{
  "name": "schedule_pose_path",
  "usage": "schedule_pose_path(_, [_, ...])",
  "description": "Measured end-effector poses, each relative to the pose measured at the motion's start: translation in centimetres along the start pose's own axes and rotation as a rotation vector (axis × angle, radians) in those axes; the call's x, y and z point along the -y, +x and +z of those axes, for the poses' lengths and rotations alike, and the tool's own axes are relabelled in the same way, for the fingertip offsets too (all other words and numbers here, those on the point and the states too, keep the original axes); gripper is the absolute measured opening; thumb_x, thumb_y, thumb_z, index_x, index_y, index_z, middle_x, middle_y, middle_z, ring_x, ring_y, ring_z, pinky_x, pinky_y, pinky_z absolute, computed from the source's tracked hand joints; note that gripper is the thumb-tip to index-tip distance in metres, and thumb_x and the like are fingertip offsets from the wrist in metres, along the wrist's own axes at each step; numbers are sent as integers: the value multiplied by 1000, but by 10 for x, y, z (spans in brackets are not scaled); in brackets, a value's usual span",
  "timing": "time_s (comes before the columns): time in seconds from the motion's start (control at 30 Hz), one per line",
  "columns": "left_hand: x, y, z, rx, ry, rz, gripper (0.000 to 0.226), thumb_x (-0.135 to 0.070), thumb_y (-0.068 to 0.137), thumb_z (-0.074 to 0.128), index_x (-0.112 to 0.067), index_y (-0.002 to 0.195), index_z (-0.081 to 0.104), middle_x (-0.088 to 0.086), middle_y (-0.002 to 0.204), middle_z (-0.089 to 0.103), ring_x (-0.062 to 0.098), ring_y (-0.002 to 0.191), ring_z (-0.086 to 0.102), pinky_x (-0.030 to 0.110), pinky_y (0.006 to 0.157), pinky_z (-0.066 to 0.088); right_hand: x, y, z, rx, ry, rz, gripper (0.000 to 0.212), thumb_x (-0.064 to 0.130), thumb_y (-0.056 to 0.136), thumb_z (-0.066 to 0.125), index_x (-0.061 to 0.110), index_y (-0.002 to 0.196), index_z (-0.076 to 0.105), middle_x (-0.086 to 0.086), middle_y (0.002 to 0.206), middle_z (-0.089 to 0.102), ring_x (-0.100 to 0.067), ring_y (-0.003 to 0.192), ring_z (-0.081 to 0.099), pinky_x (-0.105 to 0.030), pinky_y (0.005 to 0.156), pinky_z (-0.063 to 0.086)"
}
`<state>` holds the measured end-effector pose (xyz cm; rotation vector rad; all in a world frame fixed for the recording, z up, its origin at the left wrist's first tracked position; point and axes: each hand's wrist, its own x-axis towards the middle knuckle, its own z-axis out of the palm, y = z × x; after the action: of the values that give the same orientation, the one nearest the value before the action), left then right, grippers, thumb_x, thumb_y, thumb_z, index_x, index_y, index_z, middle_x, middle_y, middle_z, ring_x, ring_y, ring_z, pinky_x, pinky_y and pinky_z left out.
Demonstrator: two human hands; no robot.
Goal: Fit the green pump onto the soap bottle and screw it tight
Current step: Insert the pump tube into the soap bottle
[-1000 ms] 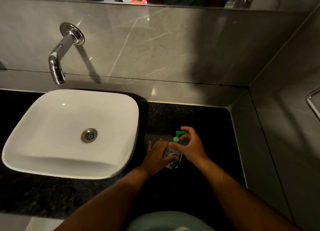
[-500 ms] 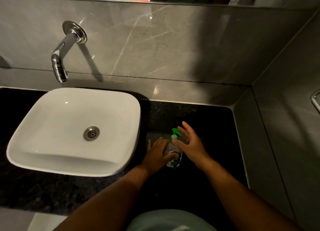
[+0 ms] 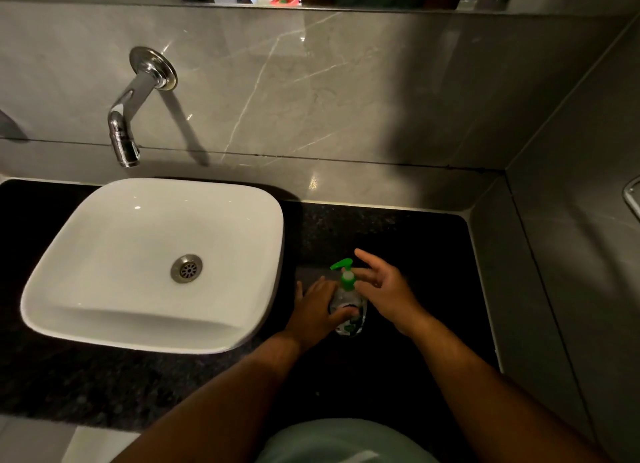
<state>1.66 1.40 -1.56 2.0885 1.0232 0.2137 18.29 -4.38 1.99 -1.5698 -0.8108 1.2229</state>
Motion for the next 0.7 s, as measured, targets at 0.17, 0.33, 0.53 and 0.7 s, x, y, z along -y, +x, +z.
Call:
schedule_pose_path(0.17, [3,-1,1,-2,-11,-6,45,-73,75,51,-49,112,43,-11,124,53,17,137,30,56,112,-4,1,-1,8,-83,-166,-87,73,23,69,85,29,132,49,10,106,58,3,93,59,-8,75,47])
schedule_pose_path(0.33, [3,-1,2,7,16,6,54,-74,76,49,-36,114,47,-6,129,52,15,140,23,51,112,-7,-4,2,0,53,-15,-42,75,19,81,75,31,144,36,10,132,56,-1,116,57,-20,88,52])
schedule_pose_path(0.53, [-4,-4,-1,22,-29,21,51,-67,78,55,-42,121,47,-8,136,48,12,141,18,51,112,-12,-3,-1,10,-120,-151,-102,68,41,57,89,50,112,52,12,110,60,2,98,61,-12,72,51])
schedule_pose_path(0.7, [-6,-4,-2,13,0,18,54,-70,76,52,-35,118,48,-7,132,50,14,141,21,53,112,-9,-10,-4,-2,-22,-57,-70,85,30,70,83,29,142,38,15,128,56,-4,119,55,-15,90,49])
